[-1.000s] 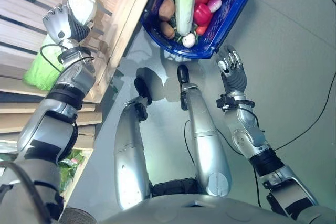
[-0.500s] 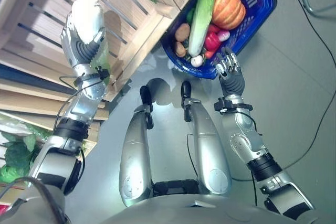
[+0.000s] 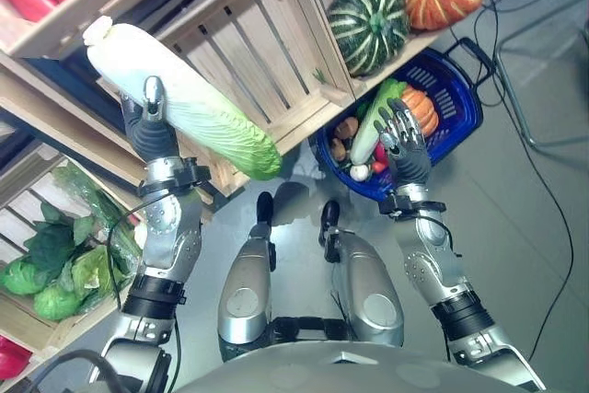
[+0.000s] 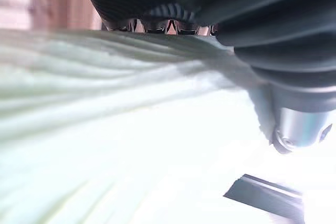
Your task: Pick up fruits and vegetables into the basket
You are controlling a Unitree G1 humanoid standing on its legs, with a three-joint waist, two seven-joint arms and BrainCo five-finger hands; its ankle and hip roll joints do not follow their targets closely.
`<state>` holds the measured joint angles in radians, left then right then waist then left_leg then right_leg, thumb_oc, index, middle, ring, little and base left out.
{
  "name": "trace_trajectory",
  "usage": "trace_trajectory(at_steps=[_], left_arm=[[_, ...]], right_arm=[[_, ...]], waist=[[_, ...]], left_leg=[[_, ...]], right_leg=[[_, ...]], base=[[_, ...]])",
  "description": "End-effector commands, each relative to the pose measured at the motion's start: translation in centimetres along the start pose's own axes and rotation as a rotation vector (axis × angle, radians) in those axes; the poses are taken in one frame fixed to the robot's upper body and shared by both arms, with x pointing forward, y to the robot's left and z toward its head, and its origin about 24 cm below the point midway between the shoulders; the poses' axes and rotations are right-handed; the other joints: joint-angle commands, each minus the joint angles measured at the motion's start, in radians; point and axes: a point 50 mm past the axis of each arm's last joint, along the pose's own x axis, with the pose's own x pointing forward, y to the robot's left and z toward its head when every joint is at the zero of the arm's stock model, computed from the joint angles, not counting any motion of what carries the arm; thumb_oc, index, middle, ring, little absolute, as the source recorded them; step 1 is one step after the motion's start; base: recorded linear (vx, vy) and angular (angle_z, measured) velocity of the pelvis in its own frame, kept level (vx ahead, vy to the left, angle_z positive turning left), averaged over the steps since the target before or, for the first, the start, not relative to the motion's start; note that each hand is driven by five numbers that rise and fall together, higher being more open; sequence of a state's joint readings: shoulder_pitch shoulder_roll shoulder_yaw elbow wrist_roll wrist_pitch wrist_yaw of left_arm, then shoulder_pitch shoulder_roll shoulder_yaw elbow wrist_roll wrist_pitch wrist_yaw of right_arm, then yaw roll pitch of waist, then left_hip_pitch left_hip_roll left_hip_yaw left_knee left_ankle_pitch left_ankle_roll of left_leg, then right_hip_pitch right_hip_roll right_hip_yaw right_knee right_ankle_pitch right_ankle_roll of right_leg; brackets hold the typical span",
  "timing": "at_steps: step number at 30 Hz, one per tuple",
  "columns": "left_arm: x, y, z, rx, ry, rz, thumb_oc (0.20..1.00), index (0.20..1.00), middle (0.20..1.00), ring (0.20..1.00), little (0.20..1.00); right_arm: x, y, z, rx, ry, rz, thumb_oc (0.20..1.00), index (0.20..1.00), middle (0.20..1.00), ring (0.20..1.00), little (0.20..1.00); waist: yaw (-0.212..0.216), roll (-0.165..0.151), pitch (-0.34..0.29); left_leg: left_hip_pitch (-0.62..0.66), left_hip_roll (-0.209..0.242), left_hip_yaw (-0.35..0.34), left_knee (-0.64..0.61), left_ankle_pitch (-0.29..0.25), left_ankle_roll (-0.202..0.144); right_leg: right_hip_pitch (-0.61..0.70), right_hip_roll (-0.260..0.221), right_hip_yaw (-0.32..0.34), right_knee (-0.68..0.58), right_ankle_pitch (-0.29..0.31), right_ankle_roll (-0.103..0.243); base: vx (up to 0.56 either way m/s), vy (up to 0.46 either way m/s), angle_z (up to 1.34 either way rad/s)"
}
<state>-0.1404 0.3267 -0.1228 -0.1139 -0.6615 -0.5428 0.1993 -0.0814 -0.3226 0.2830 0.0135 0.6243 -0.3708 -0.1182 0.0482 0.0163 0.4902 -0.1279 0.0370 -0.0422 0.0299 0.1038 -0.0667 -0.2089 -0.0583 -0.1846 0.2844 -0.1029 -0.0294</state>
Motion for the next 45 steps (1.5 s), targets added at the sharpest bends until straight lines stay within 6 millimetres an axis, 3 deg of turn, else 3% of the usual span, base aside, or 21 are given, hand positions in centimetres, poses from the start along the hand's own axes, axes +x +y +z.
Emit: trace_trajectory(at_steps=[1, 8, 17, 32, 45], left_arm=[[-0.5, -0.7, 0.3, -0.054, 0.003, -0.097, 0.2, 0.2, 0.2, 0.2, 0.2], [-1.4, -2.0, -1.7, -0.038, 0.194, -0.221, 0.2, 0.2, 0.2, 0.2, 0.2], [-1.7, -3.2, -2.9, 0.068, 0.295, -0.402, 0.2, 0.2, 0.2, 0.2, 0.2], [-1.8, -4.7, -2.8, 0.004, 0.295, -0.459, 0.2, 0.2, 0.2, 0.2, 0.2], [-2.6, -6.9, -3.1, -0.265, 0.38, -0.543, 0.2, 0.2, 0.2, 0.2, 0.2]], right_arm=[[-0.6, 0.8, 1.0, -0.029, -0.057, 0.123, 1.0, 1.0, 1.0, 1.0, 1.0], [0.2, 2.6, 0.9, -0.028, 0.051, 0.398, 1.0, 1.0, 1.0, 1.0, 1.0], [0.4, 3.2, 0.4, -0.087, 0.253, 0.604, 1.0, 1.0, 1.0, 1.0, 1.0], [-1.1, 3.4, -2.7, -0.069, 0.48, 0.661, 1.0, 1.0, 1.0, 1.0, 1.0], [-2.0, 4.4, -4.2, -0.029, 0.56, 0.66, 1.0, 1.0, 1.0, 1.0, 1.0]], waist=[[-0.008, -0.016, -0.174], [0.019, -0.031, -0.304], [0.02, -0.043, -0.377], [0.011, -0.05, -0.422], [-0.001, -0.046, -0.442]], left_leg=[[0.024, -0.074, -0.026, -0.052, -0.041, 0.025], [0.125, -0.067, -0.054, -0.112, -0.048, 0.034], [0.174, -0.059, -0.032, -0.117, -0.076, 0.043], [0.199, -0.053, -0.011, -0.117, -0.096, 0.053], [0.199, -0.052, 0.004, -0.117, -0.099, 0.061]], right_leg=[[0.177, 0.002, -0.006, -0.264, 0.089, 0.064], [0.278, -0.012, -0.037, -0.354, 0.122, 0.08], [0.309, -0.017, -0.033, -0.372, 0.127, 0.097], [0.319, -0.017, -0.017, -0.372, 0.128, 0.107], [0.309, -0.022, 0.004, -0.372, 0.137, 0.115]], base=[[0.08, 0.008, 0.22], [0.1, -0.01, 0.24], [0.05, -0.004, 0.0], [0.01, -0.001, 0.0], [0.0, 0.0, 0.0]])
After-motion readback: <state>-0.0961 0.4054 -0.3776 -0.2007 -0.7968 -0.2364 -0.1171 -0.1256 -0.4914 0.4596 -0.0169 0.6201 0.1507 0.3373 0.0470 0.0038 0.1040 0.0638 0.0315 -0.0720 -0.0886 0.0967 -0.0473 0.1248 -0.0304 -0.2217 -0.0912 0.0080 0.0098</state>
